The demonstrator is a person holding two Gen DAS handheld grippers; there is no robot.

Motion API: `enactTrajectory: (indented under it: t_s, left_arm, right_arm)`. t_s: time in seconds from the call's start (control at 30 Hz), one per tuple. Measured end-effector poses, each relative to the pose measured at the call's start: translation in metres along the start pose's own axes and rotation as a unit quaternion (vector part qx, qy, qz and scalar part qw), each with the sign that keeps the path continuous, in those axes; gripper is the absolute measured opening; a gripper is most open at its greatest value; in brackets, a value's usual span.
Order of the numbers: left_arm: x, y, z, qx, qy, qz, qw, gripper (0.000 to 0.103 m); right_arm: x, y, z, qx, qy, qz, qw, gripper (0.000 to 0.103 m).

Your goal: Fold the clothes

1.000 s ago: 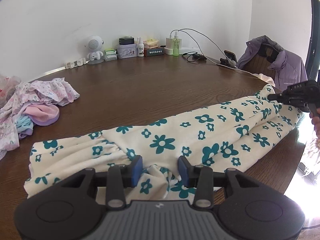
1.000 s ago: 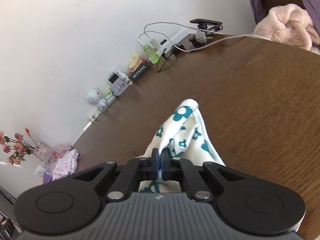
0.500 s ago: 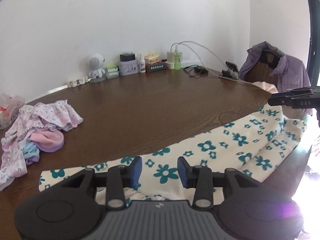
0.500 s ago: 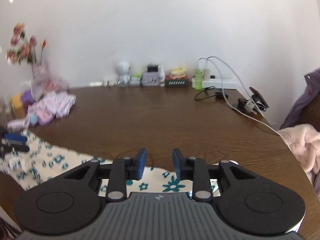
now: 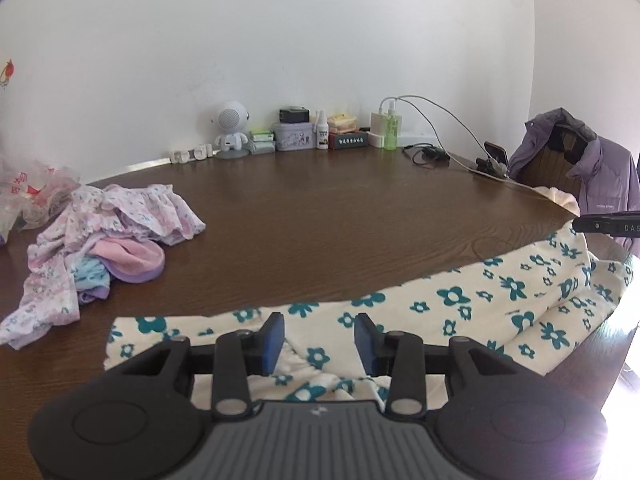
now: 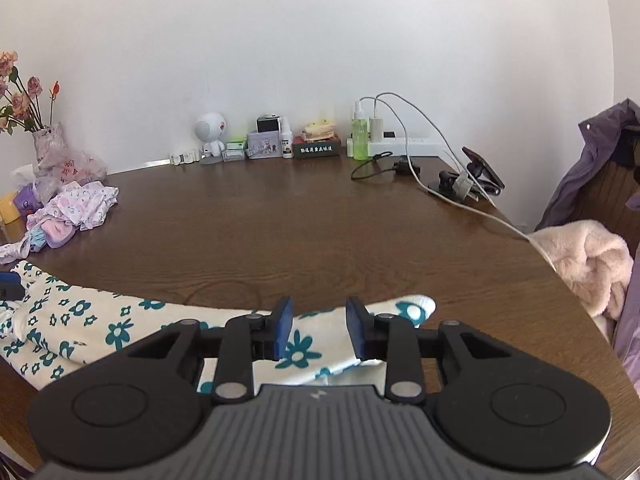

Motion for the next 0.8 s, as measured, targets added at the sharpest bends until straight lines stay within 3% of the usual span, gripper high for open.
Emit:
enactTrajectory:
  t_s: [0.17, 0.4, 0.53, 0.63, 0.67, 0.8]
  left_arm:
    - [-0.009, 0.024, 0.037, 0.046, -0.022, 0.043, 0.9978, 0.037]
    - [-0.012, 0.021, 0.044, 0.035, -0.046, 0.038, 0.9976, 0.037]
    - [-0.006, -0.005, 0.023, 0.006, -0.034, 0.006, 0.9994, 0.036]
    - [-0.011, -0.013, -0.001, -0.038, -0.008, 0.019, 0.9991, 0.041]
    - [-0.015, -0.012, -0.007, -0.042, 0.003, 0.027, 0.9988, 0.043]
    - [-0.037, 0.004, 0.002, -0.01, 0.017, 0.056, 0.9982, 0.046]
  right_arm:
    - [-0.021, 0.031, -0.006, -0.022, -0.009, 0.053, 0.998, 0.031]
    - [-0.021, 0.034, -0.007, -0.028, -0.007, 0.063, 0.998, 0.031]
    - [-0.007, 0.011, 0.021, 0.019, -0.012, 0.026, 0.999, 0.032]
    - [0.003, -0.006, 0.047, 0.056, -0.02, 0.0, 0.998, 0.032]
    - [-0.002, -0.004, 0.053, 0.055, -0.03, 0.009, 0.998, 0.033]
    - [-0.024, 0.006, 0.064, 0.053, -0.039, 0.03, 0.997, 0.032]
Point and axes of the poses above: each gripper's, at about its wrist camera, not at the fingertips, and y roughly the way its jaws point, z to its left, x to its top, the point moved 7 cm from there along y, roughly the way its jaws point, and after that the axes turned 14 degrees about -y, right-handed, at the moved point
